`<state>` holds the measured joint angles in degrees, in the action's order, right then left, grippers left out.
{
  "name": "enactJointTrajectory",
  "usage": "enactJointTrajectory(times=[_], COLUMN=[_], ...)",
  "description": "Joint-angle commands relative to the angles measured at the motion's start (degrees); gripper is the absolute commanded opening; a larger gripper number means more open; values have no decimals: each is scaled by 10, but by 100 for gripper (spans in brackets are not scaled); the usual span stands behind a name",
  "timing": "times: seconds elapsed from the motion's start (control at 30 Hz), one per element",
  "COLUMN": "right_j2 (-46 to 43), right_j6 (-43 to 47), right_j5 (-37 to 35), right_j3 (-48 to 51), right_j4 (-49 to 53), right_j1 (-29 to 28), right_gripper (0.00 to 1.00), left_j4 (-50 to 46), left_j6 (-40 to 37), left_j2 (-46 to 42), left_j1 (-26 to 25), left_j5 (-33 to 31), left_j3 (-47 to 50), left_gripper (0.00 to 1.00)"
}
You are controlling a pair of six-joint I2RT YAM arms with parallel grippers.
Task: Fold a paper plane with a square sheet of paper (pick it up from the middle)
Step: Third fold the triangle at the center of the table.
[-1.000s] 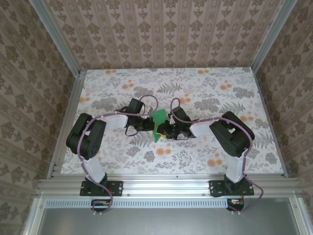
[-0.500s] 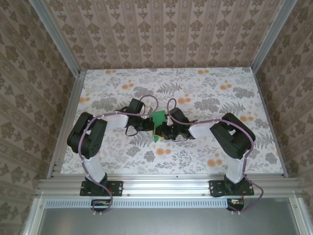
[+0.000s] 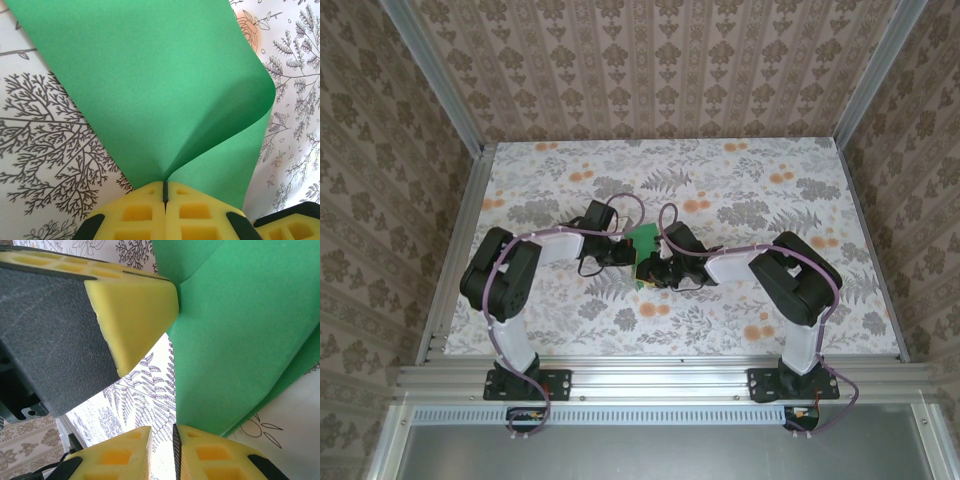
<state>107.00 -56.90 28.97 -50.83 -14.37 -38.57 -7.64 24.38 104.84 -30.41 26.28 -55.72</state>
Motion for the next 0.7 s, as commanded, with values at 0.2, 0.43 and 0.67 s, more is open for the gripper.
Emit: enactJointTrajectory(times=[0.2,0.43,0.67], right_j2=[23,38,6], right_j6=[16,21,32], right_j5=[16,0,2], right_j3=[-26,-43,-45], right_j4=[26,60,52], right_j1=[-7,-7,-6], right_gripper=[21,21,24], left_j4=[-7,-8,-9], left_j6=[2,3,3], left_j2=[21,24,24], left_j1=[-4,-5,-5], left_j5=[-10,-11,-12], left_j3=[-22,-24,-23], left_gripper=[0,0,0])
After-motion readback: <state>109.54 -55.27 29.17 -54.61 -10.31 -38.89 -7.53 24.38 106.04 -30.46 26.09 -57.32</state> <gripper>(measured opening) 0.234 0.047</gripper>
